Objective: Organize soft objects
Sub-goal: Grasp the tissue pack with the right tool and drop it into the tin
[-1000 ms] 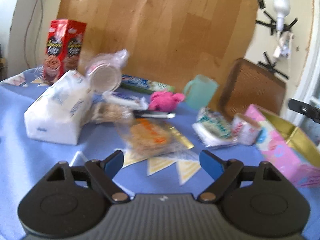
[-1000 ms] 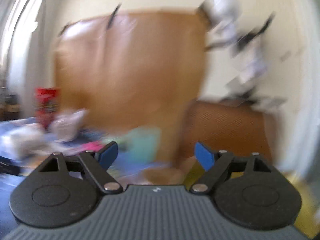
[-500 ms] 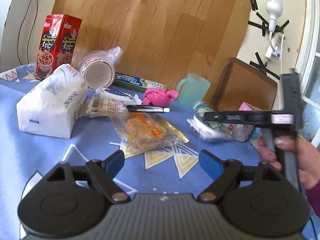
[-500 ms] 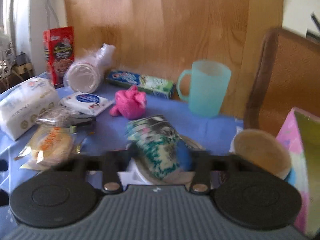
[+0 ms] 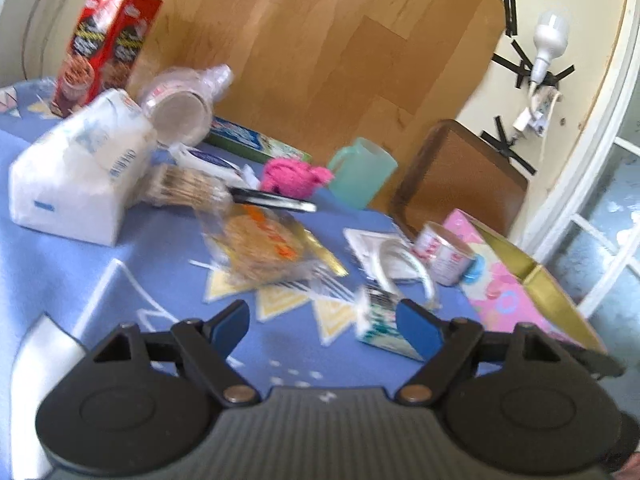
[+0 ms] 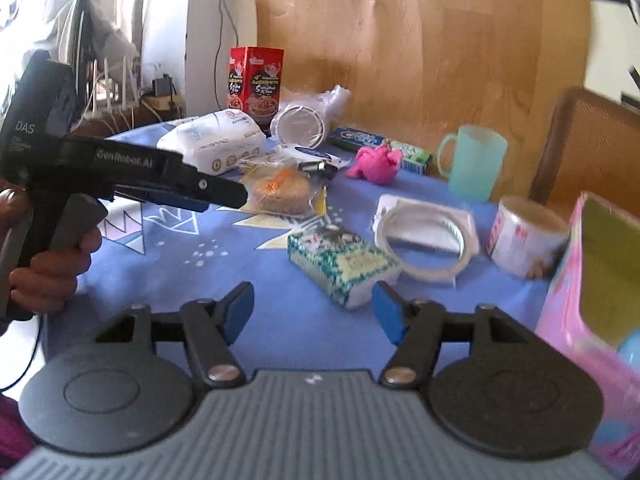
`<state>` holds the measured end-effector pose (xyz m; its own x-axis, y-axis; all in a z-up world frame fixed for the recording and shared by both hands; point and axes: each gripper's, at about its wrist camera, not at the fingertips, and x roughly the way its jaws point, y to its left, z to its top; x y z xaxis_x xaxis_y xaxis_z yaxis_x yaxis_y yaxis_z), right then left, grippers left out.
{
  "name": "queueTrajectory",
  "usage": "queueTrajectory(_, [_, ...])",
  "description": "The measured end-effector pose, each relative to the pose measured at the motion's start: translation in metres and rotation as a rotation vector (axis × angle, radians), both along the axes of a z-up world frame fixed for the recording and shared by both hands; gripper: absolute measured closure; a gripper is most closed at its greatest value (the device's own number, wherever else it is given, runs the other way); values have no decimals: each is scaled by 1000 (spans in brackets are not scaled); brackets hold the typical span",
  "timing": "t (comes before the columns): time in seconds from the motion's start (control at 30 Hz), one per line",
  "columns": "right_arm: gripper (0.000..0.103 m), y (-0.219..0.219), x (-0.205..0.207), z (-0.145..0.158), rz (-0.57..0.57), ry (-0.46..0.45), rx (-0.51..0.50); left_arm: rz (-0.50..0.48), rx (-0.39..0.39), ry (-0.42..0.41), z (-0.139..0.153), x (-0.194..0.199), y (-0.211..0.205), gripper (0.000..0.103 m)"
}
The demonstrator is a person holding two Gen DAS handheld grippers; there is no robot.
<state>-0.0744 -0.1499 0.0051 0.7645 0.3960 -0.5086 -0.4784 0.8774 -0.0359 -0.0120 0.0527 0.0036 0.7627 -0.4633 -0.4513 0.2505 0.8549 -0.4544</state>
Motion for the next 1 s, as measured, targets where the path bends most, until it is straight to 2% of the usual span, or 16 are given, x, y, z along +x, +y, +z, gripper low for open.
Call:
queueTrajectory(0.13, [27,2,23,-5,-32,23,6,-69,10,56,4,17,-26,35])
queueTrajectory(0.27, [28,6,45,-11,-35,88,29,-114,105,78,0,39,-62,43])
queueTrajectory(0.3, [34,8,51,-15,-38,107,27,-120,107,99,-4,44,-67,52])
queueTrajectory(0.33, [38,9,50,-17,-50,91,26,-130,92,116,-8,48,-70,55])
queueTrajectory(0.37, [52,10,49,-16,-69,76,16,-119,102,111,-7,46,-74,57])
queueTrajectory(0.4, [56,8,45,-14,-83,67,23,-128,112,104,-4,43,-77,58])
queueTrajectory(0.5, [57,-11,23,-2,-117,10,80,-177,118,34,16,26,-92,58])
queueTrajectory(0.6, [57,-35,-9,15,-188,-115,93,-252,108,-40,41,17,-116,58])
queueTrajectory(0.7, [57,-62,-31,27,-298,-216,90,-346,128,-118,62,15,-160,58])
queueTrajectory(0.8, [57,-94,-38,34,-411,-255,85,-424,174,-173,73,20,-209,58])
queueTrajectory(0.87, [56,-113,-34,35,-480,-249,86,-461,204,-198,74,26,-241,56])
queueTrajectory(0.9, [54,-122,-29,35,-510,-242,90,-462,223,-207,73,31,-256,49])
queueTrajectory(0.93, [54,-130,-23,33,-551,-243,84,-451,249,-217,71,35,-268,36])
queueTrajectory(1.0, [48,-140,-11,27,-669,-255,18,-402,312,-246,66,35,-285,32])
